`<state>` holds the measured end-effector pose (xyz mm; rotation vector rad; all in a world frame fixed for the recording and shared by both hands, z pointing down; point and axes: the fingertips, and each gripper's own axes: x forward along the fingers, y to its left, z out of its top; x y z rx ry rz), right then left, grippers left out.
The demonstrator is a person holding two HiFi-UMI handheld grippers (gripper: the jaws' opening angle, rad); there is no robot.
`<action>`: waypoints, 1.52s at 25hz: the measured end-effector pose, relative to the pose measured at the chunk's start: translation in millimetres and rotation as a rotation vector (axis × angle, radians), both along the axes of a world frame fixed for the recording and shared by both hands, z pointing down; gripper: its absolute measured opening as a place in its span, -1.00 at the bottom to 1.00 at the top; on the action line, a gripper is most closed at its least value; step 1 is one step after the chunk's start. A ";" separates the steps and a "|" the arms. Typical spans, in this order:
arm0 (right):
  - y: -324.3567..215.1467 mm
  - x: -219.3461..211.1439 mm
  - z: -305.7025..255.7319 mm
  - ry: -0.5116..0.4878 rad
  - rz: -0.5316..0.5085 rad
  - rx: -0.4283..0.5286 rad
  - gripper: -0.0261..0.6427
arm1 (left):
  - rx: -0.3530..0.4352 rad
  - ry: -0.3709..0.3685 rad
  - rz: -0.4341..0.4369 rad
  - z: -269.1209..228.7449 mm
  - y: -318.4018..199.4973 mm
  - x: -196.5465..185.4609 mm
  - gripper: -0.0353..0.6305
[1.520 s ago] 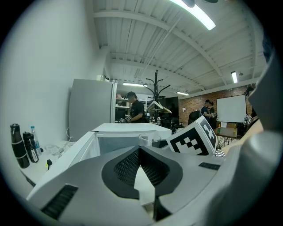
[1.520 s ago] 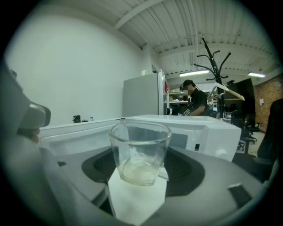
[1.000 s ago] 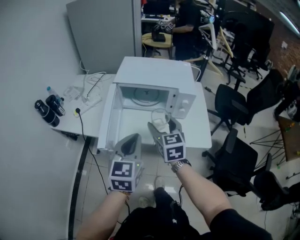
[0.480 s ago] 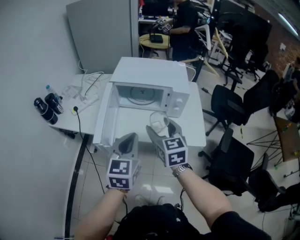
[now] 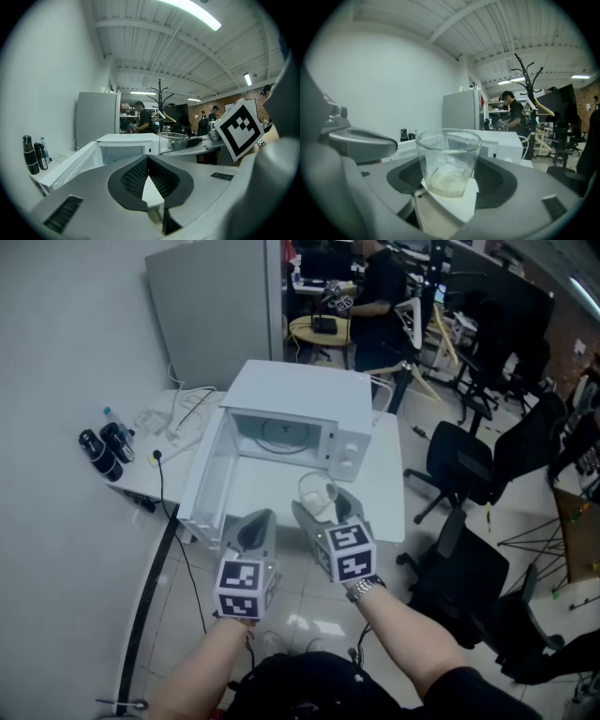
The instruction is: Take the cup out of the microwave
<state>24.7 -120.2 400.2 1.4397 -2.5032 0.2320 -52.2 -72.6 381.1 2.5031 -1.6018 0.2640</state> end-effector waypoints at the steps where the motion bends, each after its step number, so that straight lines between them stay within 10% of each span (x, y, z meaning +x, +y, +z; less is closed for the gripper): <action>1: 1.6 2.8 -1.7 -0.003 -0.007 0.002 0.11 | 0.003 -0.003 -0.007 -1.5 1.9 3.3 -0.90; 38: -1.2 -13.4 -16.7 -0.030 0.041 0.014 0.11 | 0.030 -0.013 0.030 -15.5 -1.1 -15.2 -0.90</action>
